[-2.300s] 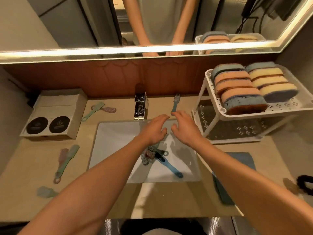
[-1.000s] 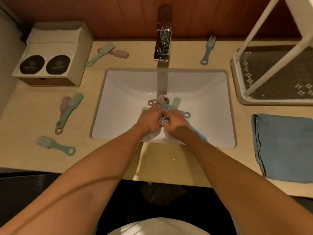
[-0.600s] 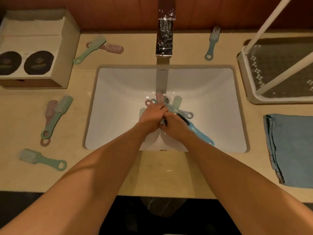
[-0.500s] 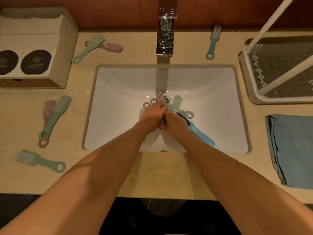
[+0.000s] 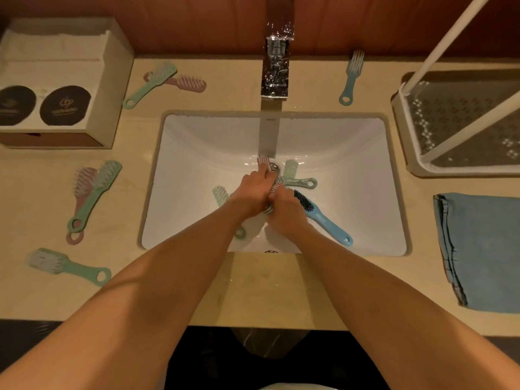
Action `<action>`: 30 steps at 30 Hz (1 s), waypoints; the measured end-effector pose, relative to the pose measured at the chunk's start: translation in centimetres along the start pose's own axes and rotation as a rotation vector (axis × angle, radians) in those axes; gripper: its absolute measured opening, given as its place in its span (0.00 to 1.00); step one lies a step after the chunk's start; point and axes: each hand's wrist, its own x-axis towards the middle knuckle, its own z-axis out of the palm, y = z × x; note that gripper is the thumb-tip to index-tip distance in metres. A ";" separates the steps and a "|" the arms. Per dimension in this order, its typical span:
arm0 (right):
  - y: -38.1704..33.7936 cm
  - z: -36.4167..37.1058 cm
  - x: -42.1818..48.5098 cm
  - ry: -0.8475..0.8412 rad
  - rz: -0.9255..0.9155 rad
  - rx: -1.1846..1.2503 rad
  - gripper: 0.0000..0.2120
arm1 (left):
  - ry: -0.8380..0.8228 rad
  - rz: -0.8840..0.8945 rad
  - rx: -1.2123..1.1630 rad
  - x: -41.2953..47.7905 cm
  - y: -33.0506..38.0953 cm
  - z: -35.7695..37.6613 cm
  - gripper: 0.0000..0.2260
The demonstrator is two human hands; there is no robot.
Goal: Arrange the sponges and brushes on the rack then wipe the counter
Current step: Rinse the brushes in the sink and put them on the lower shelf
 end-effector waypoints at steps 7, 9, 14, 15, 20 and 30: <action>1.6 -6.1 -2.1 -0.079 0.201 0.550 0.13 | 0.064 0.055 -0.072 -1.3 2.8 -4.2 0.17; 2.1 -7.9 -2.9 0.028 0.244 0.642 0.14 | 0.081 0.017 -0.114 -1.2 4.6 -5.7 0.20; 3.5 -11.5 -5.4 0.161 0.317 0.830 0.22 | 0.123 -0.025 -0.265 -0.9 9.3 -7.8 0.27; 3.8 -12.2 -6.0 0.180 0.339 0.879 0.23 | 0.122 -0.017 -0.295 -0.9 10.2 -8.0 0.28; 5.8 -17.0 -7.7 0.377 0.374 0.954 0.17 | 0.091 0.102 -0.438 -0.4 14.9 -9.8 0.27; 9.2 -22.6 -9.7 0.576 0.421 0.958 0.14 | 0.252 -0.089 -0.899 1.7 22.3 -13.1 0.20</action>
